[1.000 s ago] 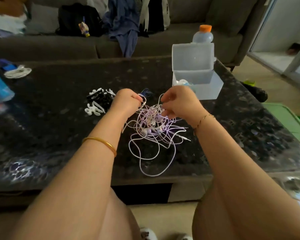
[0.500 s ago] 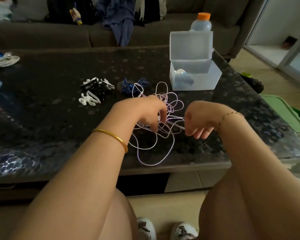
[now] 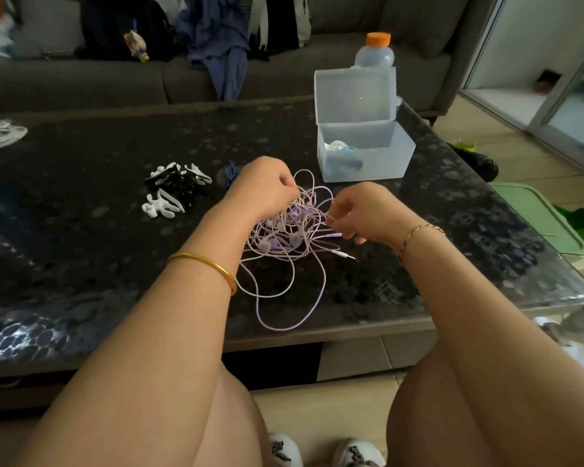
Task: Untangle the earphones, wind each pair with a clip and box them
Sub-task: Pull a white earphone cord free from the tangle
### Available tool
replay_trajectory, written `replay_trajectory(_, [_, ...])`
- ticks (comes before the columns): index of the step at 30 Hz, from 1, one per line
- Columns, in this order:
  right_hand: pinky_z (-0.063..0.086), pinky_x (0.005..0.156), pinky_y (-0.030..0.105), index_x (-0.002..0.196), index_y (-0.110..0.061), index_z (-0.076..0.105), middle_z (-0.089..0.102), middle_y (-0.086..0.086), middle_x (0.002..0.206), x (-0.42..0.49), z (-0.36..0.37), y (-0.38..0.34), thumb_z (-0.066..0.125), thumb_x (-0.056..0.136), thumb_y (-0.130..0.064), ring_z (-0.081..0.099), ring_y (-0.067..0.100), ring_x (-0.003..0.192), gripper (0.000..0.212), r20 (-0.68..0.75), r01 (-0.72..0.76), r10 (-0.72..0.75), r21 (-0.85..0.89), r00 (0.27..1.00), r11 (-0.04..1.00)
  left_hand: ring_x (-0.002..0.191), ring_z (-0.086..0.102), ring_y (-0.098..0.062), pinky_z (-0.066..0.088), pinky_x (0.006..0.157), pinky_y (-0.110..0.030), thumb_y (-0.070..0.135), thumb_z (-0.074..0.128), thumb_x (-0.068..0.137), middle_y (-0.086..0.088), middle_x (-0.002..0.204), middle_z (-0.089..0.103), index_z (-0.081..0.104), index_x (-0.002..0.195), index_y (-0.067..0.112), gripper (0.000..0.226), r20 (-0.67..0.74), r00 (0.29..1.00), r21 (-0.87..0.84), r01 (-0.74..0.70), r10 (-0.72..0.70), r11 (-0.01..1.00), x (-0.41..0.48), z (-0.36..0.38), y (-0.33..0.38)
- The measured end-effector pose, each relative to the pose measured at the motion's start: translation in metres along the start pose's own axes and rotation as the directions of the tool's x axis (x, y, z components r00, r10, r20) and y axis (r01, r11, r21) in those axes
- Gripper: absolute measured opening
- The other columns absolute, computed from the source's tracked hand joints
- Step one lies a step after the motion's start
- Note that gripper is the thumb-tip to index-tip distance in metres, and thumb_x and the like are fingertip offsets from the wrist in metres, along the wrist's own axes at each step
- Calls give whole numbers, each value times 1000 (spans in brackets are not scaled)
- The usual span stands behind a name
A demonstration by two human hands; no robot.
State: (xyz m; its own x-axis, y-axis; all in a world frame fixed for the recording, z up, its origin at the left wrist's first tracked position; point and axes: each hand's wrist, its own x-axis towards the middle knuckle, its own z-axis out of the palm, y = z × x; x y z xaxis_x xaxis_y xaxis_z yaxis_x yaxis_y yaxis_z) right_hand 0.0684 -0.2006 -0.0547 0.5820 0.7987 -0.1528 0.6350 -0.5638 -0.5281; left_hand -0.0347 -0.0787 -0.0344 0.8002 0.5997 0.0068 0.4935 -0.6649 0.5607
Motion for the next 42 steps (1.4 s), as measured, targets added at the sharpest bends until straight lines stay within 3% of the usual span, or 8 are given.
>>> replay_trajectory(6, [59,60,28,93,-3,64,68,14,82,6,-11,3,55,94,-14,69,23,70,15,-324,16,94,322,941,947,82,68,-34,58,76,-46,10,53,91,-9,83,69,70,85,3,19,-155,973,29,176,-169,984,10,0,-11])
replay_trajectory(10, [54,50,19,86,-11,57,65,8,77,5,-18,0,52,95,-13,63,15,60,10,-423,128,234,669,875,732,88,64,-36,47,64,-38,9,54,89,-21,97,67,67,93,-1,16,-206,954,150,252,-219,956,11,1,-18])
replay_trajectory(17, [44,56,20,87,-15,58,59,0,64,5,-26,1,54,93,-15,53,1,50,7,-585,291,425,763,691,577,89,53,-30,43,71,-37,9,52,93,-14,99,56,60,109,2,19,-205,922,239,373,-329,896,8,-2,-19])
replay_trajectory(25, [47,54,22,90,-13,61,51,1,60,2,-31,-1,51,96,-15,48,8,50,12,-456,291,476,878,752,381,83,58,-29,43,64,-36,10,50,93,-17,106,64,62,101,1,18,-228,937,99,292,-264,951,13,1,-15])
replay_trajectory(31, [51,57,24,89,-14,63,51,2,66,0,-32,-2,52,95,-16,49,10,55,13,-363,312,391,931,846,188,109,57,-24,49,97,-41,-6,43,92,-1,118,60,70,94,21,38,-72,973,-105,209,-217,972,8,-7,7])
replay_trajectory(36, [55,70,32,97,-14,58,67,8,97,4,-32,-1,52,96,-19,64,19,86,9,-284,302,244,953,927,-36,94,57,-13,47,78,-25,-8,46,87,5,102,60,69,96,24,40,-16,1000,-179,-4,2,984,4,-7,18])
replay_trajectory(39, [56,77,37,105,-11,52,70,7,97,6,-33,1,48,97,-20,68,21,90,13,-270,294,157,944,950,-150,88,52,-14,44,65,-22,0,61,81,6,92,51,61,91,30,31,141,985,-75,-91,101,993,4,2,11])
replay_trajectory(42, [57,74,37,114,-8,50,66,6,77,4,-35,-1,45,99,-21,68,19,72,20,-253,281,143,928,957,-244,117,41,-22,48,92,-40,7,68,81,-2,119,43,59,108,33,39,175,981,68,-91,78,994,6,9,-1])
